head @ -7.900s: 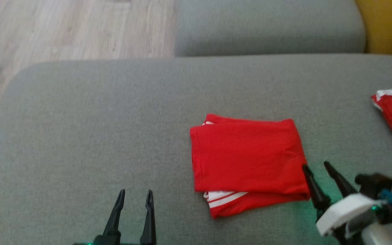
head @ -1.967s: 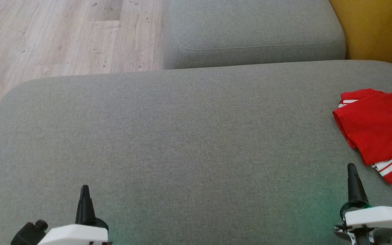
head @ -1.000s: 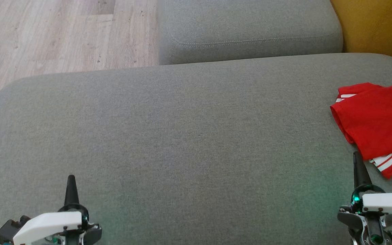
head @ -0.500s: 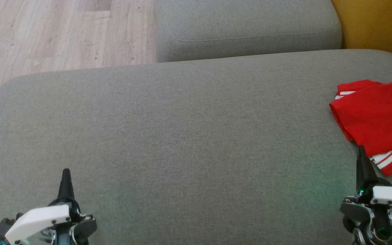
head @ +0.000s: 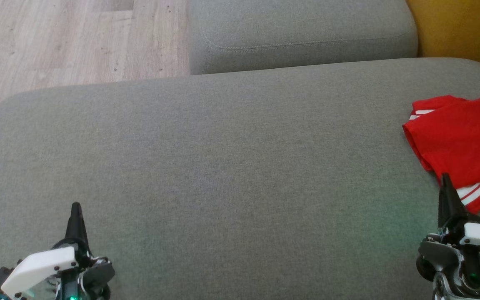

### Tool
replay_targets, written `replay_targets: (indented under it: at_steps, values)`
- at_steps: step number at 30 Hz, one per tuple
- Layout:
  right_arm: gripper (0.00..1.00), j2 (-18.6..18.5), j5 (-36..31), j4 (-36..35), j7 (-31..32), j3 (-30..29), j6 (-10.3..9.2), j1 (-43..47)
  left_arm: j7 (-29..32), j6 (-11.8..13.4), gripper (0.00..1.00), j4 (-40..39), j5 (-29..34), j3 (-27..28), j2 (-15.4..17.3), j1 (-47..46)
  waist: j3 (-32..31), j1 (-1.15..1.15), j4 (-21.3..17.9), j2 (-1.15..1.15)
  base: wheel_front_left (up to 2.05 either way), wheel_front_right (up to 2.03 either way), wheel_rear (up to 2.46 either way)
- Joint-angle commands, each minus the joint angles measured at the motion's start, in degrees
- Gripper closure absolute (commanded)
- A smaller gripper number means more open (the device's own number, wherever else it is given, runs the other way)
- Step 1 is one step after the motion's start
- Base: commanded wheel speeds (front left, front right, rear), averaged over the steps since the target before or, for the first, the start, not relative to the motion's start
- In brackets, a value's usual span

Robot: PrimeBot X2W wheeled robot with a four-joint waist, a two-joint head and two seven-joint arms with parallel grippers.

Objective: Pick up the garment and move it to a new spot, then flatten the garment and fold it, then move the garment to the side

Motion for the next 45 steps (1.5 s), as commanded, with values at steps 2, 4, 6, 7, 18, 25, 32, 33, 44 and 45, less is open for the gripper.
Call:
replay_targets:
  at_steps: [2,4,6,7,18,25,32,33,44,45]
  values:
    - [1.0,0.0,0.3,-1.8,0.5,1.0,-0.04,-2.7,0.3,-0.4,1.0,-1.6,-0.1,2.3,0.5,-2.6,0.0,0.0,0.0,0.0,0.0,0.0,0.0]
    - [1.0,0.0,0.2,-1.8,0.6,1.0,-0.04,-2.7,0.3,-0.4,1.0,-1.6,0.0,2.4,0.5,-2.6,0.0,0.0,0.0,0.0,0.0,0.0,0.0]
    - [1.0,0.1,0.2,-1.8,0.6,0.9,-0.04,-2.7,0.3,-0.4,1.0,-1.6,0.0,2.4,0.4,-2.6,0.0,0.0,0.0,0.0,0.0,0.0,0.0]
    - [1.0,0.1,0.2,-1.8,0.6,0.9,-0.04,-2.7,0.4,-0.4,1.0,-1.6,0.1,2.4,0.4,-2.6,0.0,0.0,0.0,0.0,0.0,0.0,0.0]
    - [1.0,0.2,0.0,-1.8,0.8,0.7,-0.04,-2.7,0.6,-0.4,1.0,-1.6,0.3,2.7,0.2,-2.7,0.0,0.0,0.0,0.0,0.0,0.0,0.0]
    - [1.0,0.3,-0.1,-1.8,0.9,0.6,-0.04,-2.8,0.7,-0.4,1.0,-1.6,0.4,2.8,0.1,-2.7,0.0,0.0,0.0,0.0,0.0,0.0,0.0]
    - [1.0,0.4,-0.2,-1.8,1.0,0.5,-0.04,-2.8,0.8,-0.4,1.0,-1.6,0.5,3.0,0.0,-2.7,0.0,0.0,0.0,0.0,0.0,0.0,0.0]
    - [1.0,0.4,-0.2,-1.8,1.0,0.5,-0.04,-2.8,0.8,-0.4,1.0,-1.6,0.5,3.0,0.0,-2.7,0.0,0.0,0.0,0.0,0.0,0.0,0.0]
    - [1.0,0.5,-0.3,-1.8,1.1,0.3,-0.04,-2.8,1.0,-0.4,1.0,-1.6,0.7,3.2,-0.1,-2.7,0.0,0.0,0.0,0.0,0.0,0.0,0.0]
    - [1.0,0.5,-0.3,-1.8,1.1,0.3,-0.04,-2.8,1.0,-0.4,1.0,-1.6,0.7,3.2,-0.1,-2.7,0.0,0.0,0.0,0.0,0.0,0.0,0.0]
